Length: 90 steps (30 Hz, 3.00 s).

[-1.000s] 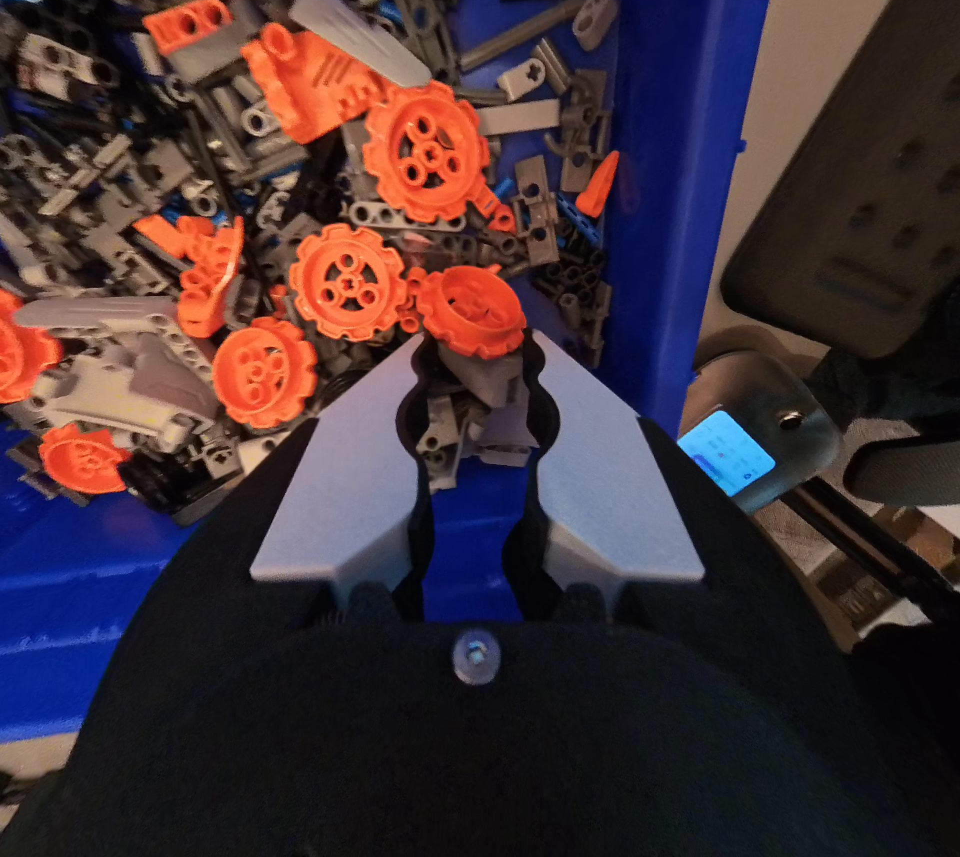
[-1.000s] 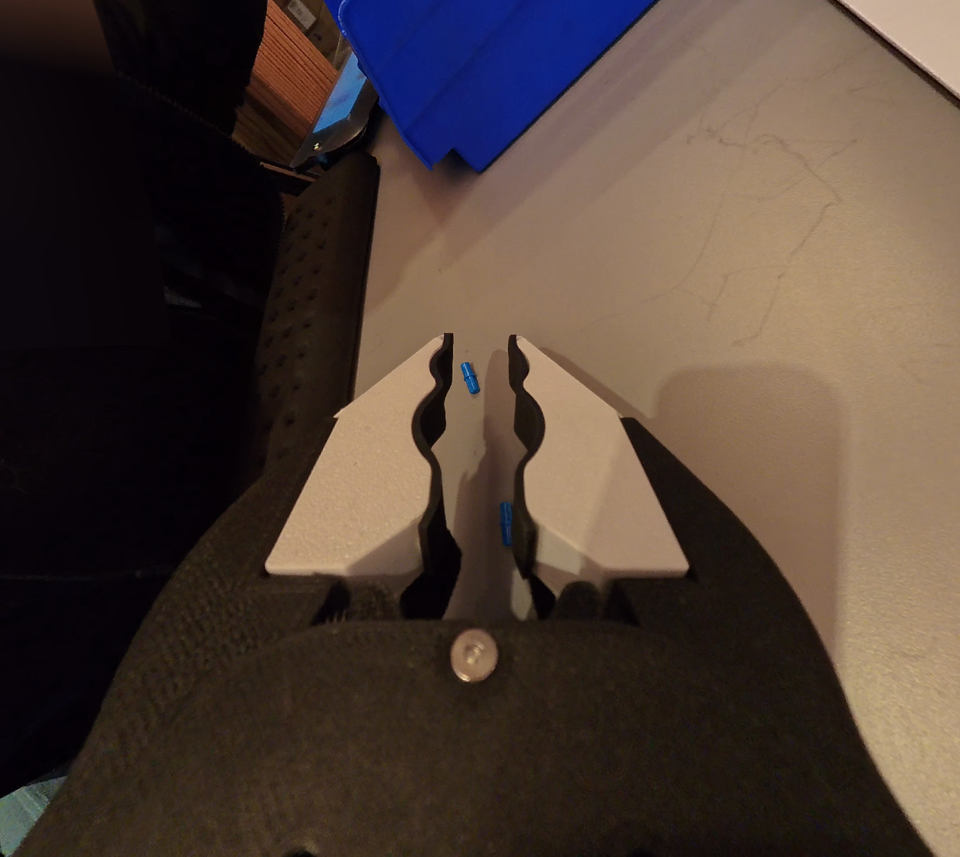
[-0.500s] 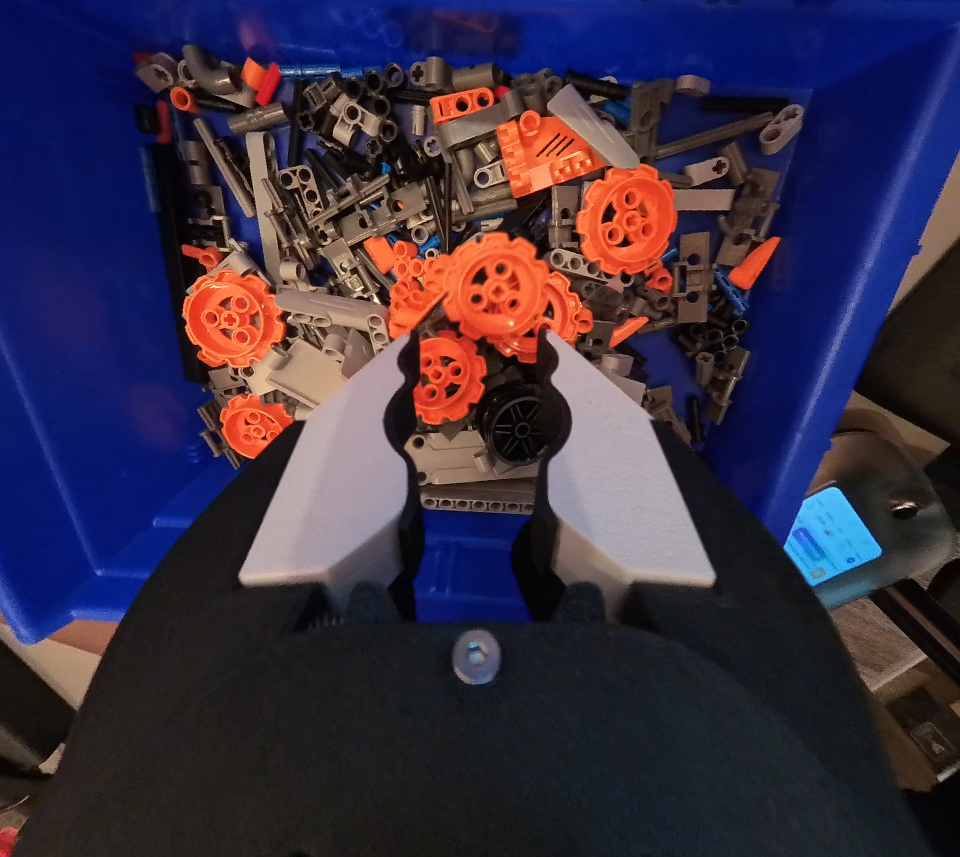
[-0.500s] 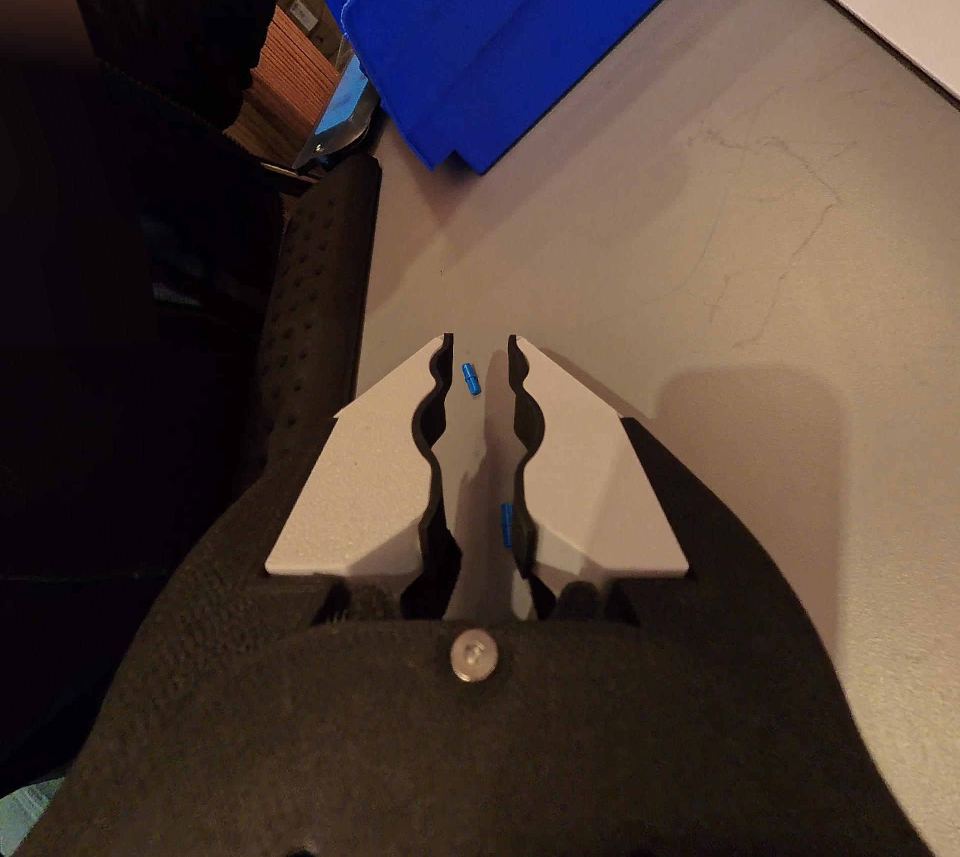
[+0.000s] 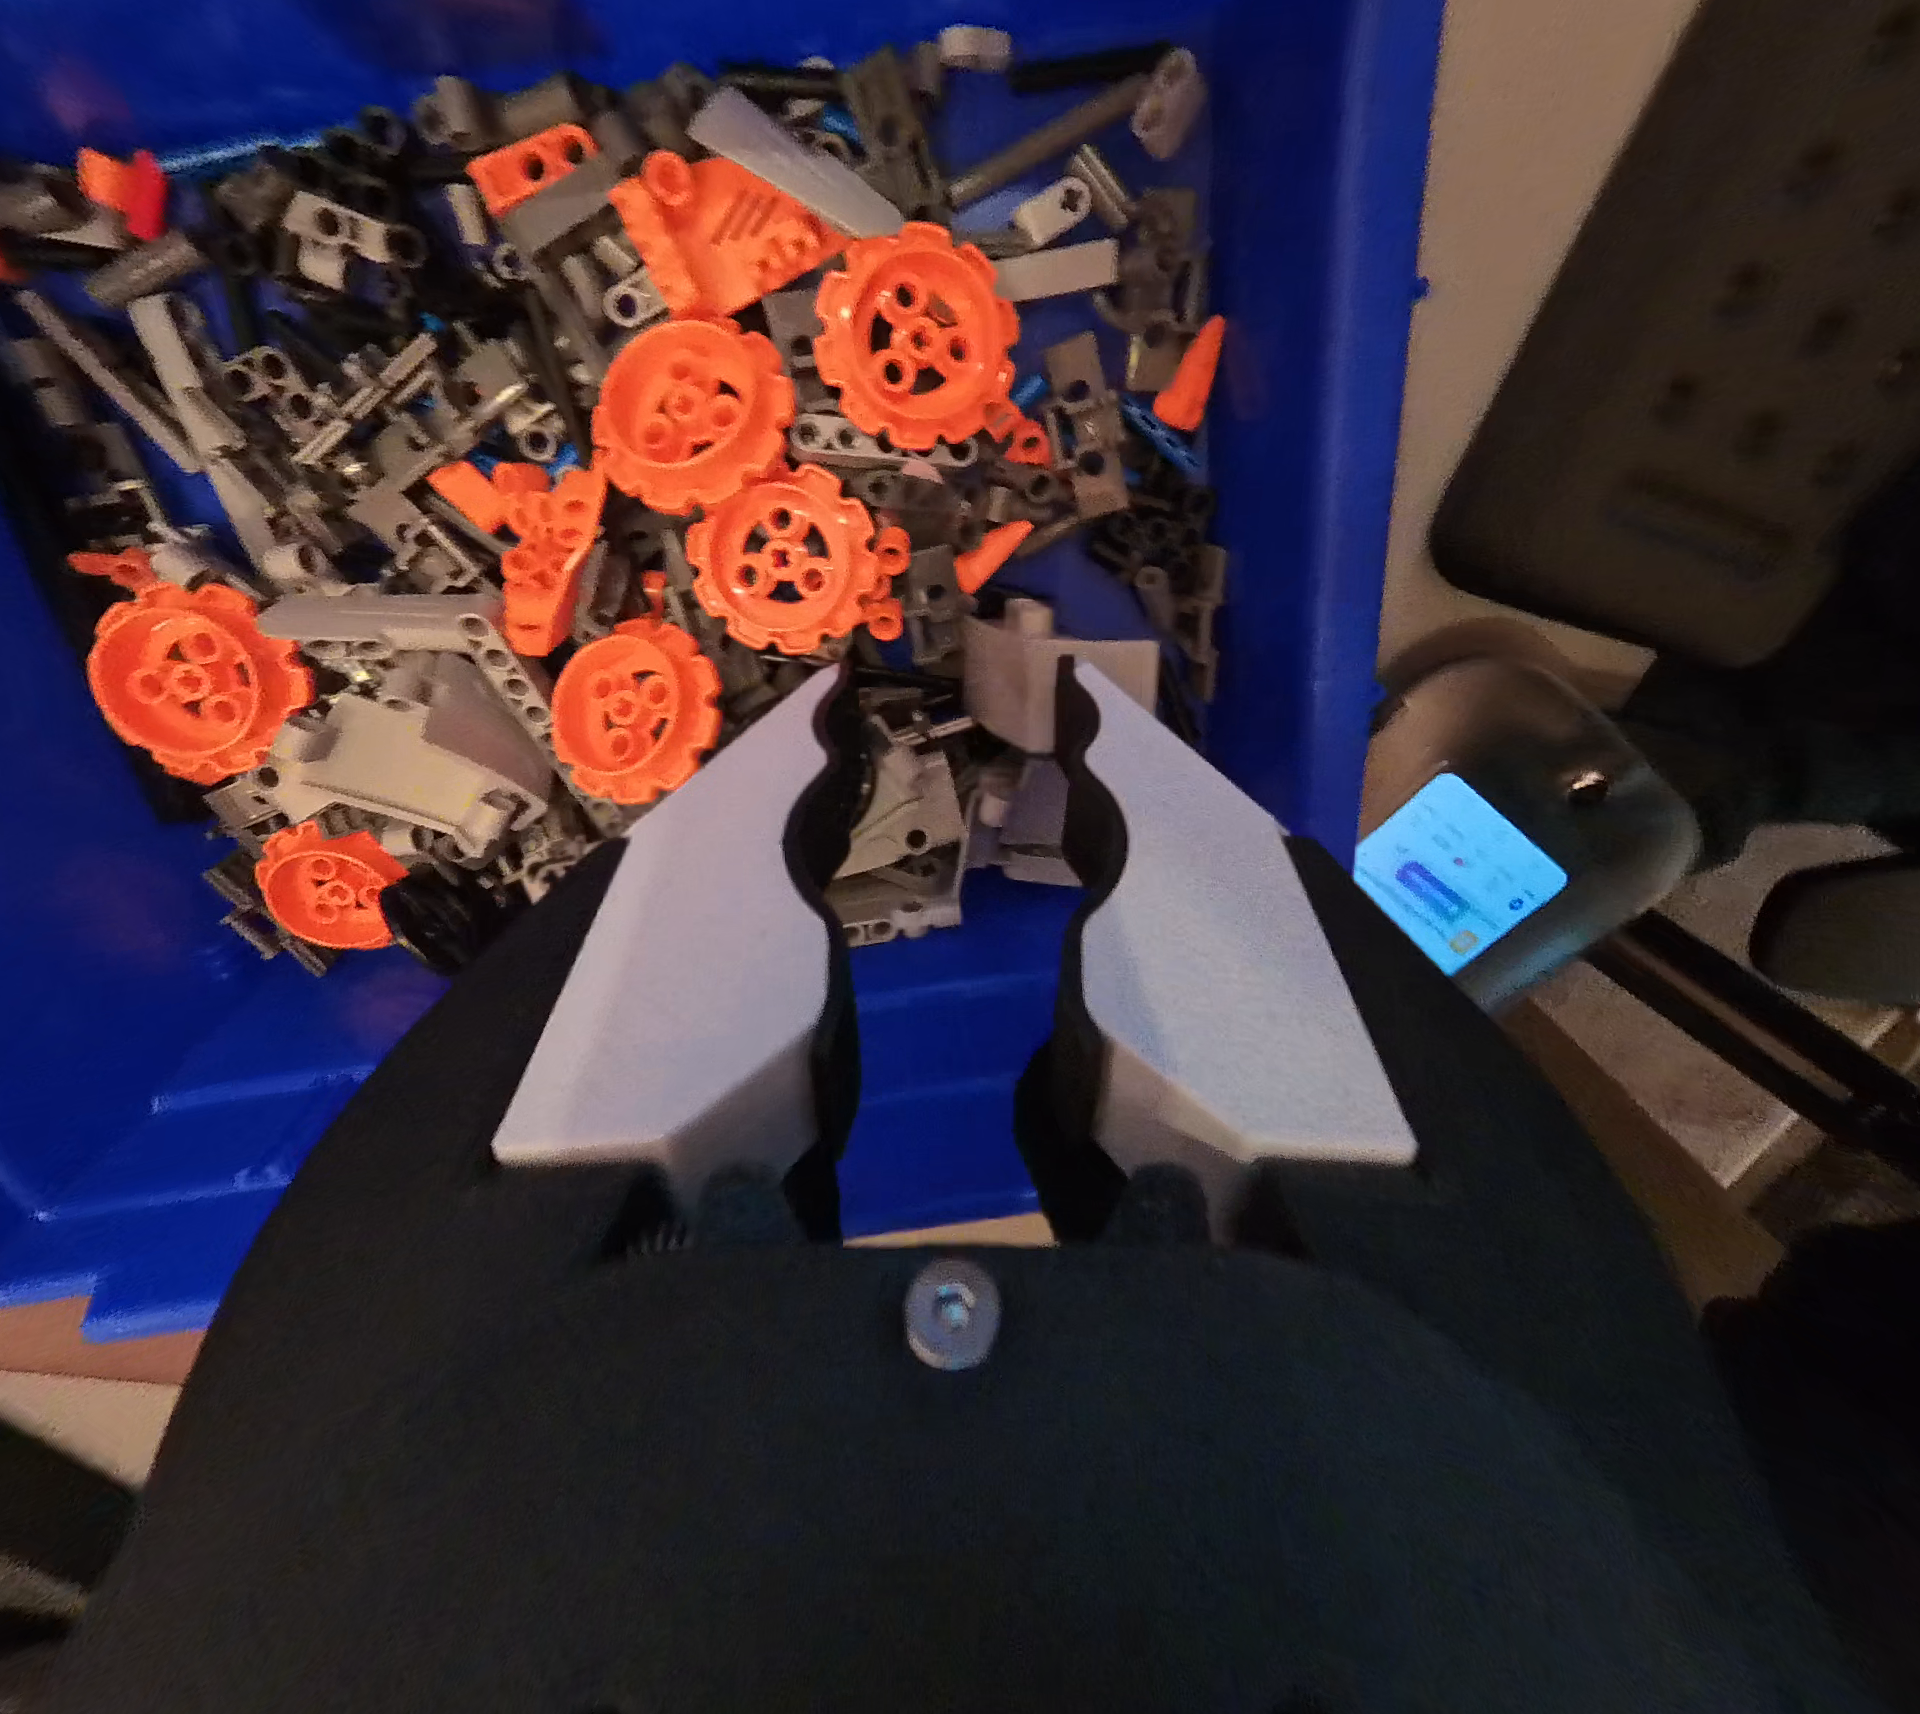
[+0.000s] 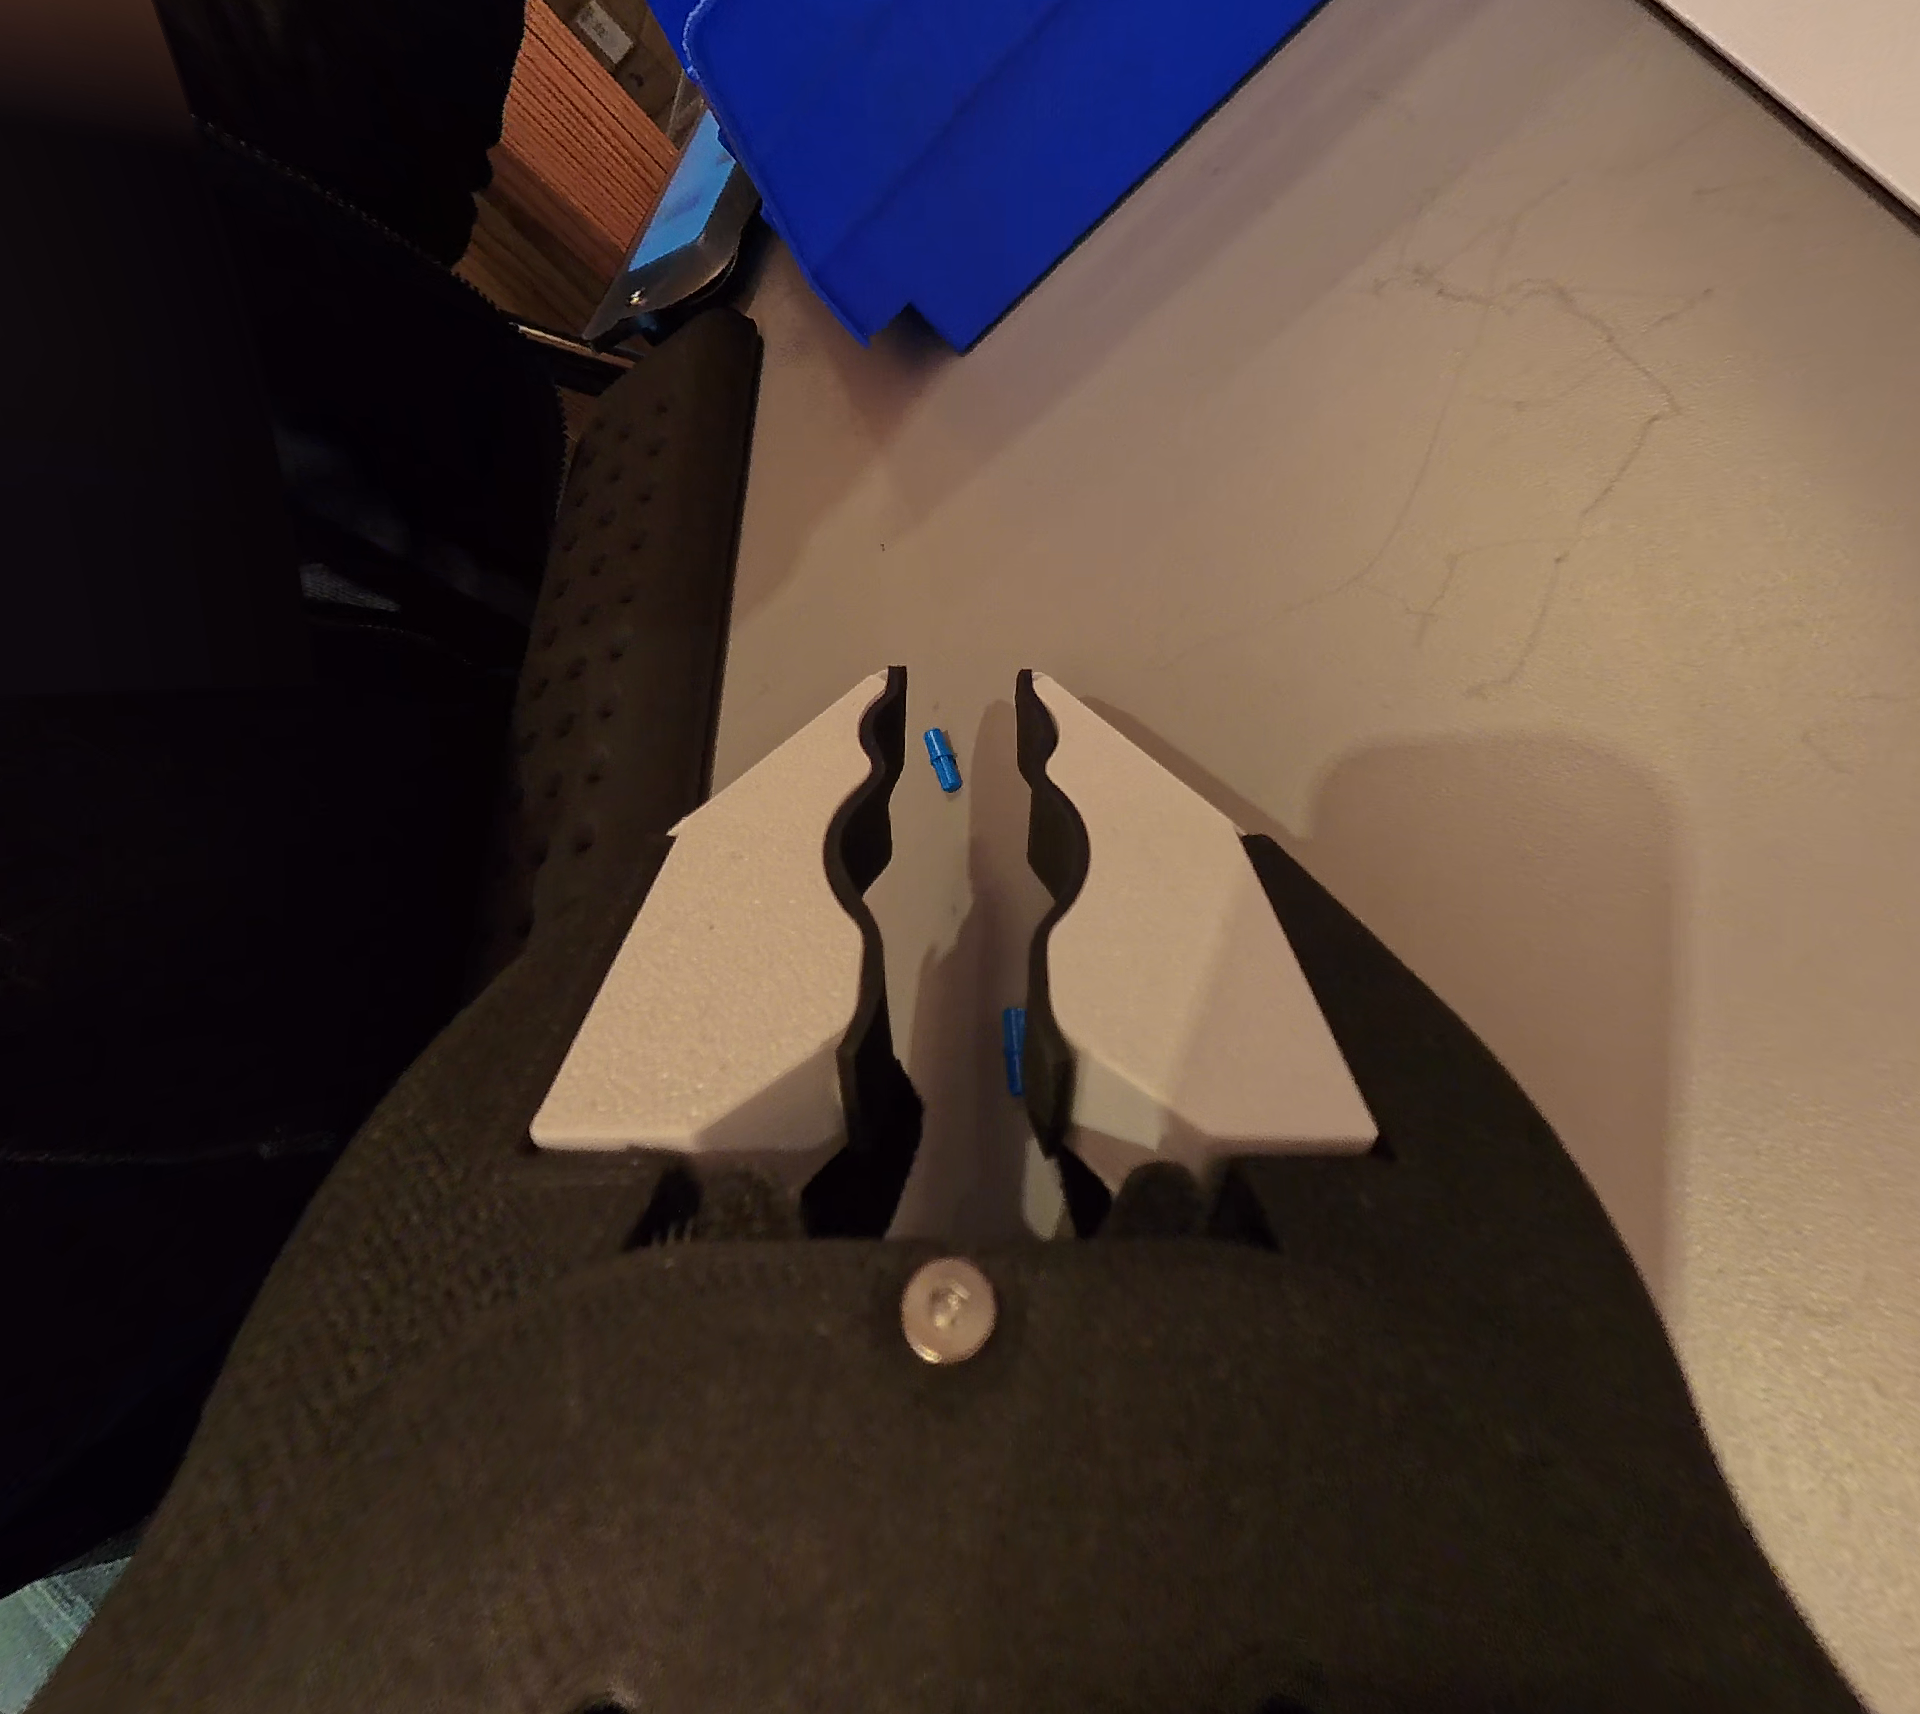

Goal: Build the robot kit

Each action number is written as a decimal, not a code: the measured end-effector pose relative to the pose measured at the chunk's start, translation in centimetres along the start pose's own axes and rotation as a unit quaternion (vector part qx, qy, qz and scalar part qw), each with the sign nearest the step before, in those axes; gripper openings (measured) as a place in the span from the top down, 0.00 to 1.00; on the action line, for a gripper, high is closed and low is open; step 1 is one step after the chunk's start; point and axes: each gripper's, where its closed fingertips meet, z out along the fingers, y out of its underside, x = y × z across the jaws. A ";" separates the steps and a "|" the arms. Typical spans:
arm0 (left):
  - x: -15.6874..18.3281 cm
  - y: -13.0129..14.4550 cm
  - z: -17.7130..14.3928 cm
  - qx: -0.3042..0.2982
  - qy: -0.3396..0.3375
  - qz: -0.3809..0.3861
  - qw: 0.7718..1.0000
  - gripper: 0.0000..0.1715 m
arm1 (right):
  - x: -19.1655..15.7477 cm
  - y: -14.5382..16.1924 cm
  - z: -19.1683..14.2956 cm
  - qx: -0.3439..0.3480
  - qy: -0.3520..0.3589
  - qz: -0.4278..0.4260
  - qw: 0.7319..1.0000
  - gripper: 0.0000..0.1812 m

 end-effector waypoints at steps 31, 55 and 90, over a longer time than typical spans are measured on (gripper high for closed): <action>2.5 4.4 3.7 -0.121 0.033 -0.007 0.992 1.00 | -0.1 -0.1 -0.1 0.001 0.000 -0.002 1.000 0.90; -2.1 1.3 1.1 -0.040 -0.032 -0.045 0.998 0.86 | 0.0 0.0 0.0 0.000 -0.001 0.001 1.000 0.90; -3.0 0.2 -0.1 -0.025 -0.054 -0.062 0.996 0.69 | 0.0 0.0 0.0 0.001 -0.002 0.000 1.000 0.90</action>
